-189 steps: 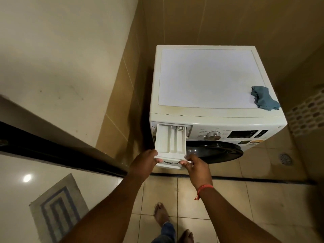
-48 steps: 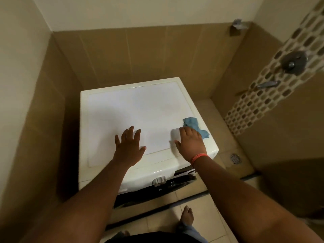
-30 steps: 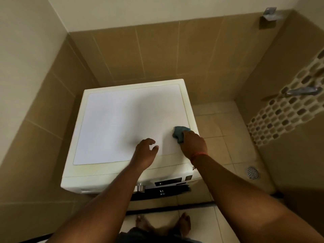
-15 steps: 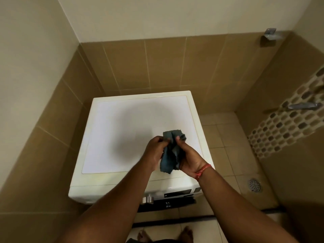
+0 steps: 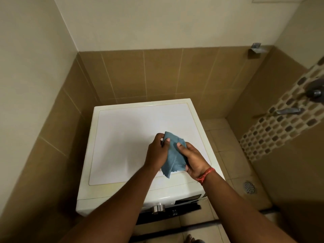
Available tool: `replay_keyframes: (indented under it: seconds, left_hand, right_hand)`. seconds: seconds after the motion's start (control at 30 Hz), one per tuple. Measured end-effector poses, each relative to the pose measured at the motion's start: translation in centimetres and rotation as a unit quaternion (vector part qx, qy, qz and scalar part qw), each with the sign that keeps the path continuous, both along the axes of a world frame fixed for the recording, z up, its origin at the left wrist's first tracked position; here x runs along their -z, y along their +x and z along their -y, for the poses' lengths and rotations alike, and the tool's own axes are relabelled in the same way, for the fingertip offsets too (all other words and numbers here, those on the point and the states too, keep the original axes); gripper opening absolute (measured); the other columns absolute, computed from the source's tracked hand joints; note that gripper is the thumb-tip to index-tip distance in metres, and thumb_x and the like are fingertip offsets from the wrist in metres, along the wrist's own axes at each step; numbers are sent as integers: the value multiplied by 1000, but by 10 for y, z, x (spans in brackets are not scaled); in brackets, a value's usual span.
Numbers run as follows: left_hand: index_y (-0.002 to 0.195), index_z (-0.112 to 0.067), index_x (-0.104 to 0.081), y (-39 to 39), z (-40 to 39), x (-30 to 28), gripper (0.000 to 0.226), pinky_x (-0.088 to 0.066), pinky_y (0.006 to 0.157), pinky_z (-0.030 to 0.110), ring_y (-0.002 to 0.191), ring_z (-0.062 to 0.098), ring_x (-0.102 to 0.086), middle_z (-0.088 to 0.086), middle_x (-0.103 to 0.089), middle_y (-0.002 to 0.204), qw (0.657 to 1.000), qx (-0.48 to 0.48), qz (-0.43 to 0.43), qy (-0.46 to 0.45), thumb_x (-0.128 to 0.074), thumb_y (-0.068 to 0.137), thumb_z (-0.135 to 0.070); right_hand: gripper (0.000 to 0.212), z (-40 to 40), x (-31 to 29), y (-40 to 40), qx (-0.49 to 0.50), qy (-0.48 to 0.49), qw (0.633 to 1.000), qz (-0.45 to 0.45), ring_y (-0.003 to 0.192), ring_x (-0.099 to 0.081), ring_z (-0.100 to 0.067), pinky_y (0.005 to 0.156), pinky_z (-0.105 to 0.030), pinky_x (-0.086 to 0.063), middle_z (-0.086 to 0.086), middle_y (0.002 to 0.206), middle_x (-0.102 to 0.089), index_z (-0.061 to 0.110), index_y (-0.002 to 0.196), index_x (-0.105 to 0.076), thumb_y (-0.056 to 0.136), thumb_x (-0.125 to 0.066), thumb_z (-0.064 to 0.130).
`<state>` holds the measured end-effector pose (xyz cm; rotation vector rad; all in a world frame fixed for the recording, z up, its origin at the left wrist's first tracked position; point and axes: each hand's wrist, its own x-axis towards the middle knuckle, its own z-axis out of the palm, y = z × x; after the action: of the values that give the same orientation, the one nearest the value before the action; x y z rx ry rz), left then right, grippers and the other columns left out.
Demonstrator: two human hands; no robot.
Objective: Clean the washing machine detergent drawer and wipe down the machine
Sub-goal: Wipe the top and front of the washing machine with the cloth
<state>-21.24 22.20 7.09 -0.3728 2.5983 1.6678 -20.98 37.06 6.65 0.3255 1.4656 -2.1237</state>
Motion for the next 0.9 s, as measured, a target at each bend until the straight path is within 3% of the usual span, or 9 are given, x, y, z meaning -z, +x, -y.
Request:
replay_keyframes:
  seconds: [0.17,0.23,0.27,0.33,0.4,0.53,0.67,0.77,0.9]
  left_hand:
    - [107,-17,-51,2,-2,22,19,-58,79,42,89,25,-66,8,-65,103,984,12,159,83,-51,99,-34]
    - [108,-14,-50,5,-4,27,20,-61,73,42,79,23,-66,11,-64,100,968,-6,216,129,-54,98,-31]
    - [109,-12,-51,4,-5,30,22,-61,74,41,77,21,-65,12,-64,101,971,-12,214,106,-55,97,-31]
    - [109,-10,-54,3,-7,32,24,-59,78,40,79,21,-65,13,-66,103,976,-35,202,74,-55,96,-30]
    - [109,-9,-56,0,-12,34,24,-57,79,39,86,25,-67,13,-66,101,976,-64,196,65,-54,97,-29]
    - [102,-10,-58,-2,-28,41,20,-55,78,38,87,27,-68,11,-68,99,975,-123,179,36,-56,95,-29]
    - [93,-13,-57,18,-52,46,13,-40,73,27,88,21,-60,0,-60,92,967,-154,141,-146,-50,97,-24]
    - [100,-8,-62,44,-71,54,16,-47,80,37,94,29,-60,9,-61,97,939,-206,109,-251,-53,94,-20]
    - [115,-9,-63,75,-95,53,26,-50,85,43,101,33,-59,13,-60,111,910,-258,136,-297,-59,92,-21]
  right_hand:
    - [35,-7,9,-7,23,150,988,1,99,-68,-37,80,-45,-58,-22,113,-67,5,118,-59,84,-70,4]
    - [33,-20,8,-18,-24,321,941,-105,94,-67,-29,82,-39,-56,-10,106,-69,14,118,-58,86,-67,11]
    - [36,-28,8,-23,-62,431,881,-184,90,-65,-25,78,-34,-54,-3,101,-68,21,123,-55,88,-63,16]
    - [49,-40,13,-31,-118,609,683,-387,80,-62,-22,63,-30,-49,2,92,-65,32,134,-46,89,-56,16]
    - [69,-50,27,-31,-204,609,527,-557,72,-58,-23,55,-34,-48,1,82,-61,36,137,-44,78,-62,7]
    - [51,-85,71,-21,-395,532,387,-641,96,-65,-26,81,-46,-55,1,108,-67,31,116,-61,71,-79,15]
    - [32,-130,85,-36,-432,447,382,-683,97,-61,-19,79,-37,-56,5,102,-65,29,103,-66,73,-77,26]
    - [26,-150,85,-49,-468,373,421,-681,96,-55,-19,82,-39,-52,1,102,-61,26,107,-64,83,-65,38]
    - [55,-142,70,-44,-417,401,504,-642,121,-46,-21,105,-41,-35,0,128,-54,27,123,-59,89,-42,67]
